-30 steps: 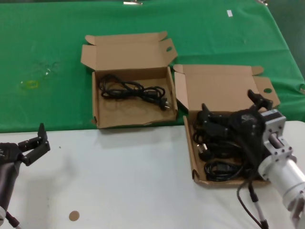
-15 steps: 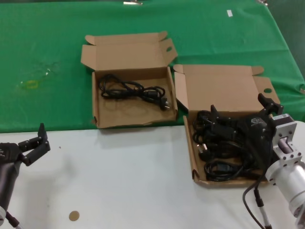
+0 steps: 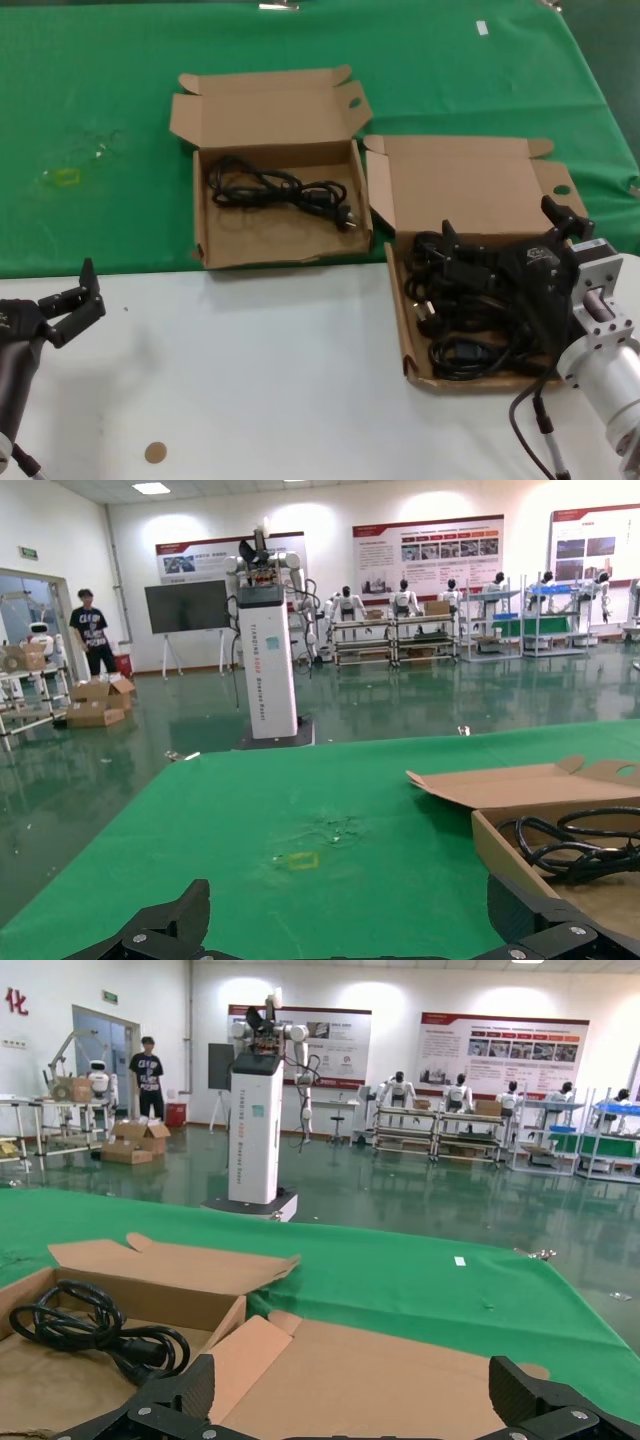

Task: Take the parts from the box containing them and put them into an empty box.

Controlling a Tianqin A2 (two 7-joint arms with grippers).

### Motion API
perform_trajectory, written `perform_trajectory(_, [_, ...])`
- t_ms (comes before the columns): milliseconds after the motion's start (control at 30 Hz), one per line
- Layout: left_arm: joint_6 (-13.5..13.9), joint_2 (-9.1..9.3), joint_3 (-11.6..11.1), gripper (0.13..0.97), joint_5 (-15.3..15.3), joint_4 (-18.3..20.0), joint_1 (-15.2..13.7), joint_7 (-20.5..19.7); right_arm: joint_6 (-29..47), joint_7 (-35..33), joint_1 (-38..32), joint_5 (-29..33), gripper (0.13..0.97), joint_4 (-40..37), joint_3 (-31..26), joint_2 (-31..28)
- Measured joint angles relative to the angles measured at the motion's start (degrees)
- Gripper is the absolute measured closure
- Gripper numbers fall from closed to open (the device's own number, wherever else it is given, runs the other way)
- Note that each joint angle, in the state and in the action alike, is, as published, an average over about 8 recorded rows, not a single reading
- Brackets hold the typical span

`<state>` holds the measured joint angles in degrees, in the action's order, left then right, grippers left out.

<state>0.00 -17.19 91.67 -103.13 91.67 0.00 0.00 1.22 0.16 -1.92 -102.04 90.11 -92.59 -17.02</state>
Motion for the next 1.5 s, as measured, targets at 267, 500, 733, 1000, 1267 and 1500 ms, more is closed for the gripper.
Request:
perform_trajectory(267, [0.0, 0.0, 0.0, 0.132, 0.0, 0.0, 0.0, 0.0, 0.0, 0.0, 0.0, 0.0, 0.129, 0.0, 0.0, 0.0])
perform_trajectory(500, [0.0, 0.0, 0.0, 0.132, 0.0, 0.0, 0.0, 0.0, 0.0, 0.0, 0.0, 0.0, 0.129, 0.0, 0.0, 0.0])
perform_trajectory(733, [0.0, 0.0, 0.0, 0.132, 0.0, 0.0, 0.0, 0.0, 0.0, 0.0, 0.0, 0.0, 0.129, 0.0, 0.0, 0.0])
perform_trajectory(1000, [0.0, 0.0, 0.0, 0.132, 0.0, 0.0, 0.0, 0.0, 0.0, 0.0, 0.0, 0.0, 0.129, 0.0, 0.0, 0.0])
perform_trajectory(1267, [0.0, 0.0, 0.0, 0.132, 0.0, 0.0, 0.0, 0.0, 0.0, 0.0, 0.0, 0.0, 0.129, 0.0, 0.0, 0.0])
perform_trajectory(1500, [0.0, 0.0, 0.0, 0.132, 0.0, 0.0, 0.0, 0.0, 0.0, 0.0, 0.0, 0.0, 0.129, 0.0, 0.0, 0.0])
